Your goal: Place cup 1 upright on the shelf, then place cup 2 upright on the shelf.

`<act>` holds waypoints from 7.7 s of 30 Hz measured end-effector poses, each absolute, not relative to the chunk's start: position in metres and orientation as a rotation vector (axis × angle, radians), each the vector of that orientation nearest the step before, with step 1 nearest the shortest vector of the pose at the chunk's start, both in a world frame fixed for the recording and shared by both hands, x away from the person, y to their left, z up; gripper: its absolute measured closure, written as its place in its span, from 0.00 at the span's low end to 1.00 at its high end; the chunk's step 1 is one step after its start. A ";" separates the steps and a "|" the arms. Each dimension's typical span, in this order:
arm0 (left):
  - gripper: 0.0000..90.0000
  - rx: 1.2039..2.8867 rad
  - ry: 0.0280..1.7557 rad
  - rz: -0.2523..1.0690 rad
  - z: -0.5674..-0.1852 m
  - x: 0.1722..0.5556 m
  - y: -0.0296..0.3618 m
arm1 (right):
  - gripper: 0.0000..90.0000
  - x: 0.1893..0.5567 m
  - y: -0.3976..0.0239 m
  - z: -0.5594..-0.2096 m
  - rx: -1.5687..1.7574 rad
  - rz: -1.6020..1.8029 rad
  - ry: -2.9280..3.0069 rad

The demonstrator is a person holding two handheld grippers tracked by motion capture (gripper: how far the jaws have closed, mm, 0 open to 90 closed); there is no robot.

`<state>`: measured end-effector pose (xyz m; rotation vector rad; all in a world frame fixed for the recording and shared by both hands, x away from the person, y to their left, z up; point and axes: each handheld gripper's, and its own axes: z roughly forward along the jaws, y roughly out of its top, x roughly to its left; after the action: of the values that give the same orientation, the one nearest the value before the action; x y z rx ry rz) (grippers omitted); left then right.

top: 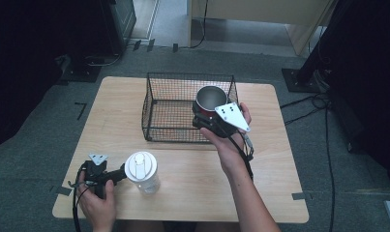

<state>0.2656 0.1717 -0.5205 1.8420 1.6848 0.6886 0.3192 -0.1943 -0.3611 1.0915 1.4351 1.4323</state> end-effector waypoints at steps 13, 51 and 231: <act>0.00 1.842 1.685 0.688 -0.520 0.266 0.172 | 0.08 0.367 -0.198 -0.369 1.094 1.450 1.405; 0.00 1.851 1.677 0.684 -0.520 0.266 0.171 | 0.08 0.454 -0.191 -0.448 1.338 1.227 1.608; 0.00 1.847 1.678 0.684 -0.521 0.266 0.171 | 0.02 0.214 -0.053 -0.476 0.915 1.700 1.973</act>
<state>0.2659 0.1711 -0.5206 1.8468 1.6782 0.6841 0.2141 -0.0527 -0.4759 0.9149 1.9726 1.6998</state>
